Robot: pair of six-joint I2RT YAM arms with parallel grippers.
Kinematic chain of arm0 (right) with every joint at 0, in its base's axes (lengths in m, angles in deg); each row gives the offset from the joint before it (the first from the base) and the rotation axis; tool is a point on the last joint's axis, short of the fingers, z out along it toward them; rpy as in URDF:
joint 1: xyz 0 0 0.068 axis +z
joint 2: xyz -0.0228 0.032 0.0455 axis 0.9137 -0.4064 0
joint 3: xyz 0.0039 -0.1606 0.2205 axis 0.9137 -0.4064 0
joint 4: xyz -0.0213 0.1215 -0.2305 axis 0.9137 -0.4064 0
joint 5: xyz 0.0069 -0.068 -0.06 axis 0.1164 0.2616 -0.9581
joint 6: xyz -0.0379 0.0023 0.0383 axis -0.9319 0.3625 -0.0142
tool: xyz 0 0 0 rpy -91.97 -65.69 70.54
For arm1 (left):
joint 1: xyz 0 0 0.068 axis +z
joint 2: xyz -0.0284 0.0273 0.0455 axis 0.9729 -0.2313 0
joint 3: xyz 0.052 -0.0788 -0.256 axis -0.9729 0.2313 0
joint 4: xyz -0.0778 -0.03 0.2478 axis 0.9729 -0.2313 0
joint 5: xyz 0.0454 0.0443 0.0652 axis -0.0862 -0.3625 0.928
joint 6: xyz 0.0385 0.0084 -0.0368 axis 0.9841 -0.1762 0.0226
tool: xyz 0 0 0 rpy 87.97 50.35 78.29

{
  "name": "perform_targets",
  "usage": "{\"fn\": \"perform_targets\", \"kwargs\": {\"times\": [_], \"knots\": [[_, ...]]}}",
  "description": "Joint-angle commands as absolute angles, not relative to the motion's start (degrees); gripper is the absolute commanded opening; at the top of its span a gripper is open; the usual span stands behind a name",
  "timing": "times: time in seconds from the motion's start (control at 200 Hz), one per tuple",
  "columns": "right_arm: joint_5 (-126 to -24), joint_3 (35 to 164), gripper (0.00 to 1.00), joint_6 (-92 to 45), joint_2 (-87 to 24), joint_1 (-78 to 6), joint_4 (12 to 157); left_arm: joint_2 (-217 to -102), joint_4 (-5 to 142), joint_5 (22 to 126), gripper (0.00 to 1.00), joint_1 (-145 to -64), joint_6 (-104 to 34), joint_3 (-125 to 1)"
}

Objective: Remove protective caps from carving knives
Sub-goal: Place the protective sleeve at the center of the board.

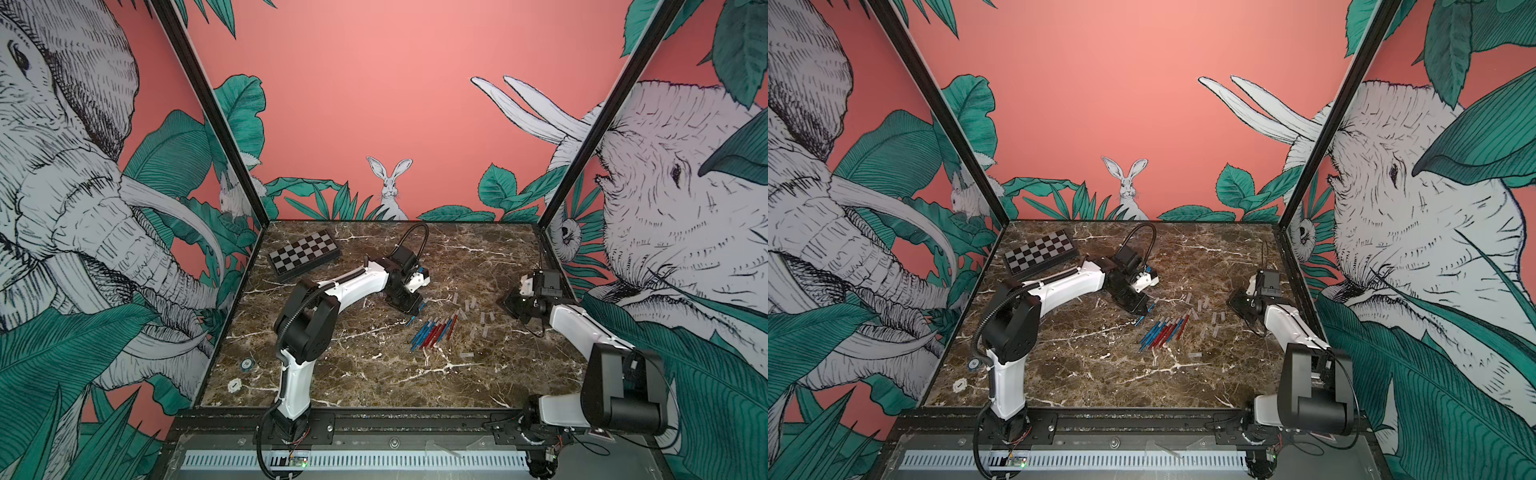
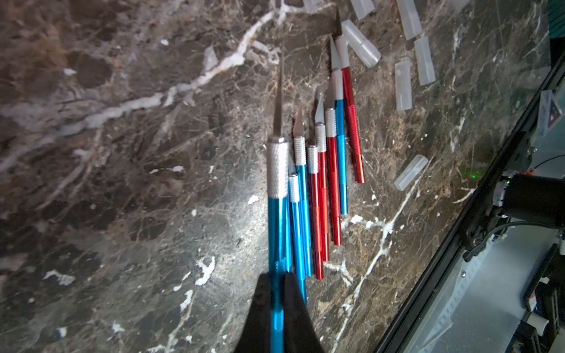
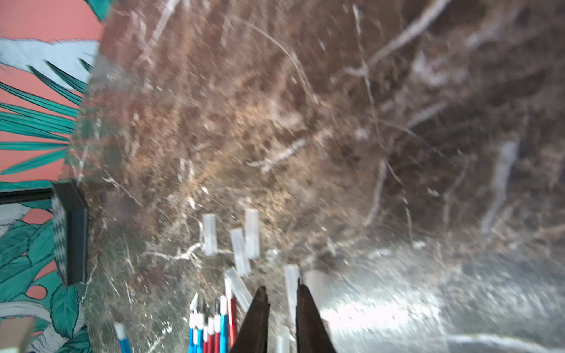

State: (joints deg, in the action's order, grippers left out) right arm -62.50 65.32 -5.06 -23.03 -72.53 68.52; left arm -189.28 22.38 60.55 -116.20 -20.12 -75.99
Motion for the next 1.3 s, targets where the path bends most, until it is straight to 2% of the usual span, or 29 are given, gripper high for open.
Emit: {"fn": "perform_targets", "kwargs": {"times": [0.0,0.33,0.56,0.925,1.295], "knots": [[-60.1,66.2,0.17,-9.4,-25.2,-73.0,64.7,-187.2,21.7,60.1,0.00,-114.1,-19.5,-75.9],[-61.3,65.6,0.17,-9.8,-28.2,-73.0,66.5,-187.9,22.1,60.2,0.00,-113.6,-19.8,-75.0],[-63.4,64.8,0.17,-9.6,-25.2,-73.1,65.0,-188.3,22.2,59.9,0.00,-113.6,-19.8,-74.9],[-66.6,63.4,0.24,-8.5,-19.1,-73.1,61.8,-189.3,23.8,62.5,0.00,-114.1,-22.3,-72.7],[-64.6,63.1,0.27,-8.1,-20.2,-73.1,63.9,-190.7,24.4,68.0,0.00,-117.3,-26.4,-71.8]]}}
